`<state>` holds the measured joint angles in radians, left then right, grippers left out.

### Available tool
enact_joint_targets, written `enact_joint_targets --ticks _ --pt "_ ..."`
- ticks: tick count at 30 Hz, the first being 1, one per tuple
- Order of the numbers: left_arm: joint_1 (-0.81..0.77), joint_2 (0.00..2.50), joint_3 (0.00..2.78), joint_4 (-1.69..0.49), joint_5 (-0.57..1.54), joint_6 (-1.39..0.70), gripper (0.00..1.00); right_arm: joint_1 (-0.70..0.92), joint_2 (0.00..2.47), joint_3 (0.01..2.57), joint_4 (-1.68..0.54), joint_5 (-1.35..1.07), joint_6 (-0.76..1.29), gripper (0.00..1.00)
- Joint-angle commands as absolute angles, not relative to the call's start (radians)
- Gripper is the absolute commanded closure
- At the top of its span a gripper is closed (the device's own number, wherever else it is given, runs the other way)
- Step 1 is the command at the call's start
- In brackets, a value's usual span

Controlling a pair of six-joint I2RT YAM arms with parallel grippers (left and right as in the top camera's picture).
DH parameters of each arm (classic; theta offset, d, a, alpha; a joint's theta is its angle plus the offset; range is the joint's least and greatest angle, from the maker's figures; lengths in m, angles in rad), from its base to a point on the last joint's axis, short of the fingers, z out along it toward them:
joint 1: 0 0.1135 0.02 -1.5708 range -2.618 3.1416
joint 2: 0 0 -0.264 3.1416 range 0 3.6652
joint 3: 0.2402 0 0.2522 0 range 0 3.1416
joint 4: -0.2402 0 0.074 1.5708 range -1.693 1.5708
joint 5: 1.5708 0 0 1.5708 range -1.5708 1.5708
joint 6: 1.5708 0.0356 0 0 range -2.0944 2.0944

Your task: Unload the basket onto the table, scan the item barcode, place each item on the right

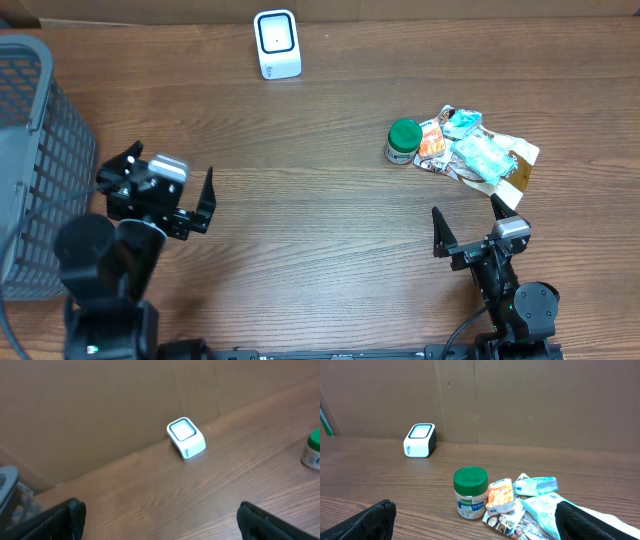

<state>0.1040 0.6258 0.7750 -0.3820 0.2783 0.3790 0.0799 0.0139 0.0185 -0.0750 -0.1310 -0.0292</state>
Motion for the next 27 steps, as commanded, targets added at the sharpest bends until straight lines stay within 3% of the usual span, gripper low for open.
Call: enact_joint_targets --ticks 1,11,27 --pt "0.093 0.550 0.639 -0.259 0.345 0.397 0.01 0.077 0.003 0.008 -0.070 -0.136 -0.026 0.00" --pt "0.051 0.347 0.306 0.059 0.313 0.397 0.01 0.077 0.003 0.008 -0.070 -0.135 -0.026 0.00" --pt "0.050 0.081 0.047 0.090 0.258 0.418 0.01 0.077 0.003 0.008 -0.070 -0.136 -0.026 0.00"
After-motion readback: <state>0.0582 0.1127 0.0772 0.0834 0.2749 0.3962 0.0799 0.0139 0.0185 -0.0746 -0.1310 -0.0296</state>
